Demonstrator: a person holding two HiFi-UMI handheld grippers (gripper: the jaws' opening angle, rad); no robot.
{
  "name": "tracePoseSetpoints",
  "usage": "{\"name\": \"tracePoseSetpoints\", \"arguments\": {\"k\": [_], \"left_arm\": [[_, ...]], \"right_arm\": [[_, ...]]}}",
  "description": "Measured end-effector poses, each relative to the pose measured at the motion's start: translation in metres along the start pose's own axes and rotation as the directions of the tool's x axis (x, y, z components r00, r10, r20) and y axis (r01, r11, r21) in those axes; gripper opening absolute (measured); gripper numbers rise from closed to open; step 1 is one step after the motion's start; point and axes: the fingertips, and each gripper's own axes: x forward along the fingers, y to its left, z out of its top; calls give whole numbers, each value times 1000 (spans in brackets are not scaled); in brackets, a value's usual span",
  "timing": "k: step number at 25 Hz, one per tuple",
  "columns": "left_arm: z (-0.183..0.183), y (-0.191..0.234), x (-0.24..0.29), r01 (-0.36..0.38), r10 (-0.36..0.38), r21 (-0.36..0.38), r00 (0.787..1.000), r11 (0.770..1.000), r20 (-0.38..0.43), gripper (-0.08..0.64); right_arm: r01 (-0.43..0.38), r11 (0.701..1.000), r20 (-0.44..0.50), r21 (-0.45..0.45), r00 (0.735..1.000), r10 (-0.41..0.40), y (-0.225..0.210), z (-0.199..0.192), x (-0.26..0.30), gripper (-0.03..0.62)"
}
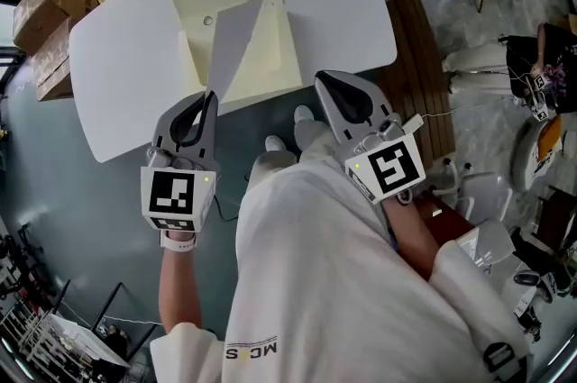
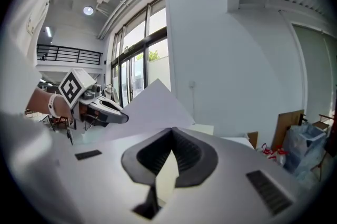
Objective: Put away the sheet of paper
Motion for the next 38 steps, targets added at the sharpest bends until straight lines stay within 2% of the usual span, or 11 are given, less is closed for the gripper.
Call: {"name": "tracePoseSetpoints", "arguments": {"k": [6,12,15,20,25,27,29,32,35,38], "left_arm": [[-6,33,39,42,-34,59,993,997,-117,25],[-33,59,90,119,-78,142,961,983,-266,25],[-50,64,114,186,-120,167,932,968,-343,25],[-76,76,153,288,-192,166,879,943,-436,25],[-100,93,201,356,-214,202,835,912,-507,25],[-108,109,211,367,-190,235,816,900,-546,25],[-106,125,218,350,-141,277,811,895,-568,25],[-111,121,239,332,-113,302,818,894,-563,25],[-127,128,262,348,-106,334,814,876,-570,25],[-135,144,278,360,-81,375,806,854,-587,25]], "right_arm": [[-18,999,-4,36,1000,18,-17,-2,23,15],[-40,997,-26,70,999,42,-26,-10,44,15],[-42,996,-40,85,998,45,-29,-16,50,15],[-29,993,-85,111,996,38,-34,-33,63,15],[-1,992,-95,124,995,13,-57,-52,79,15],[9,990,-93,140,996,4,-61,-56,84,15],[23,983,-82,181,997,-8,-64,-55,82,15],[58,972,-115,227,993,-32,-77,-66,63,15],[63,975,-163,212,986,-28,-85,-75,66,15],[52,978,-168,204,986,-17,-88,-78,79,15]]}}
